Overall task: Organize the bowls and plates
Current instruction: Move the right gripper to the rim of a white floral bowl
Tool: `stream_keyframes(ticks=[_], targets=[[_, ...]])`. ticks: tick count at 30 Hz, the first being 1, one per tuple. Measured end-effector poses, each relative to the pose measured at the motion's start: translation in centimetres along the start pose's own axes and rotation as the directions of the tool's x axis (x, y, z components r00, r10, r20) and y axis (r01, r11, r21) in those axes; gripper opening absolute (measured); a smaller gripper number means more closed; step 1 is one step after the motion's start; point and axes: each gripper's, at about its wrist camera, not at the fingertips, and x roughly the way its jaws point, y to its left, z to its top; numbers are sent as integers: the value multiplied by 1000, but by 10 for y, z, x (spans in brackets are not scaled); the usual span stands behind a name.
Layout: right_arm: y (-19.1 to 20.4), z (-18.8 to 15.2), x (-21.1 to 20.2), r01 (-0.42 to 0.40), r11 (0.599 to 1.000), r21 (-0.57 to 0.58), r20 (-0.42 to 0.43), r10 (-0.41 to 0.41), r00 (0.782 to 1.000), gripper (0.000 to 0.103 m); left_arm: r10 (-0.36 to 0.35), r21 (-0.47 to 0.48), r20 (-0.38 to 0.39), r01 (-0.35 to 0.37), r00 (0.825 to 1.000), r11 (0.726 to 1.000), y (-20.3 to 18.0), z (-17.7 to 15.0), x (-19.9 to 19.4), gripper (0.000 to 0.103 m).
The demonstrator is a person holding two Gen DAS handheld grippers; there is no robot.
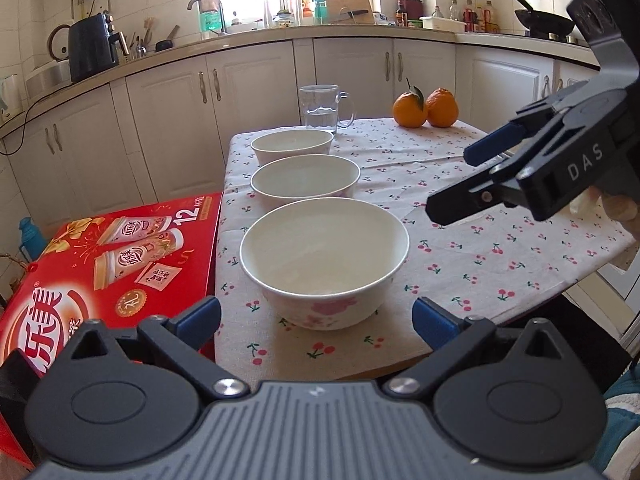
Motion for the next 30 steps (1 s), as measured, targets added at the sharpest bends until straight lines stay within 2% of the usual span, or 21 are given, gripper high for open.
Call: stream_keyframes(ticks=[4,11,13,20,22,25,30], targets=[[9,13,15,-65,998,-24,-14,65,998,103,-21,6,-15,22,1000,1000,4,0,10,101],[16,21,38,-124,992,-27,-44,123,991,102,-47,10,-17,48,999,999,8,0,19,101],[16,23,43,-143,990,-20,-54,142,988,94,-57,11,-16,57,998,998,8,1,21,101],[15,25,59,-192,981,-1,-79,191,978,83,-84,8,-6,84,996,996,9,4,25,96],[14,26,64,-206,979,8,-88,206,975,75,-99,5,-8,99,995,995,10,6,26,92],[13,26,68,-218,976,23,-91,220,971,71,-98,5,-13,98,995,995,10,7,27,87],[12,26,71,-240,970,31,-97,242,966,65,-104,5,-15,104,994,995,12,7,28,87]])
